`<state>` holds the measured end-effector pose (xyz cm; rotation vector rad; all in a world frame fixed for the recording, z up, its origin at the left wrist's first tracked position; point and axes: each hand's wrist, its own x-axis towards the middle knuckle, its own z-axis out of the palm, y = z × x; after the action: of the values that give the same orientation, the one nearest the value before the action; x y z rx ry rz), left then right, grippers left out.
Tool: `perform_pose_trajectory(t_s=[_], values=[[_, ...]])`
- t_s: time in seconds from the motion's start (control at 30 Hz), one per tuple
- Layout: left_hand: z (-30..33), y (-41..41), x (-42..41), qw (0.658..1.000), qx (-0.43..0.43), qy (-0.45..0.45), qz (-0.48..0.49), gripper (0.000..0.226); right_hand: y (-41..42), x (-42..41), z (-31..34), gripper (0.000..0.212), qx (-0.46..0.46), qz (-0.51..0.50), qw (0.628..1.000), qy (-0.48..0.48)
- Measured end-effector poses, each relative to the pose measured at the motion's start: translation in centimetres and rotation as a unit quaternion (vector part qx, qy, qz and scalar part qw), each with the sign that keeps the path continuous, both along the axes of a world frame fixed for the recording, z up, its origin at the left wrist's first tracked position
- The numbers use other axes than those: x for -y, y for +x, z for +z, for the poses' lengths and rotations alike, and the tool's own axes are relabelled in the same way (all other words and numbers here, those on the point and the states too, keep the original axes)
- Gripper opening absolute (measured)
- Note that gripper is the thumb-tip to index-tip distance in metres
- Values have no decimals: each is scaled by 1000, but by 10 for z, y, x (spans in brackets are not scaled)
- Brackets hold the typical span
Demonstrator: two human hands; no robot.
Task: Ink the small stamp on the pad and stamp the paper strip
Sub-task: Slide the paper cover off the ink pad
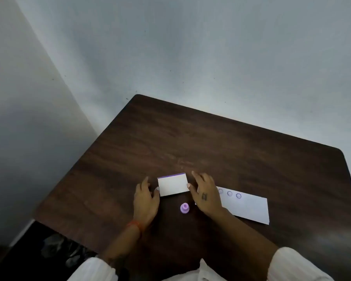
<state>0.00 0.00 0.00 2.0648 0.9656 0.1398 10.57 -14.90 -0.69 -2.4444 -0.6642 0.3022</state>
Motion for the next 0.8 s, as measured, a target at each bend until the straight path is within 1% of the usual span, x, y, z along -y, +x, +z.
perform_pose_trajectory(t_s=[0.07, 0.23, 0.43, 0.7, 0.8], values=[[2, 4, -1, 1000, -3, -11, 15, 51, 3, -6, -1, 46, -15, -2, 1000, -7], [3, 14, 1, 999, -28, -27, -19, 42, 5, -18, -2, 42, -45, -16, 998, -29], [6, 23, 6, 998, -41, -35, -23, 40, 6, -25, -2, 37, -84, -50, 995, -6], [13, 26, 11, 998, -56, -34, 5, 46, 5, -30, 3, 32, -76, -79, 994, 19], [17, 26, 7, 999, -34, -23, 21, 48, 4, -37, 9, 38, -55, -79, 995, 31]])
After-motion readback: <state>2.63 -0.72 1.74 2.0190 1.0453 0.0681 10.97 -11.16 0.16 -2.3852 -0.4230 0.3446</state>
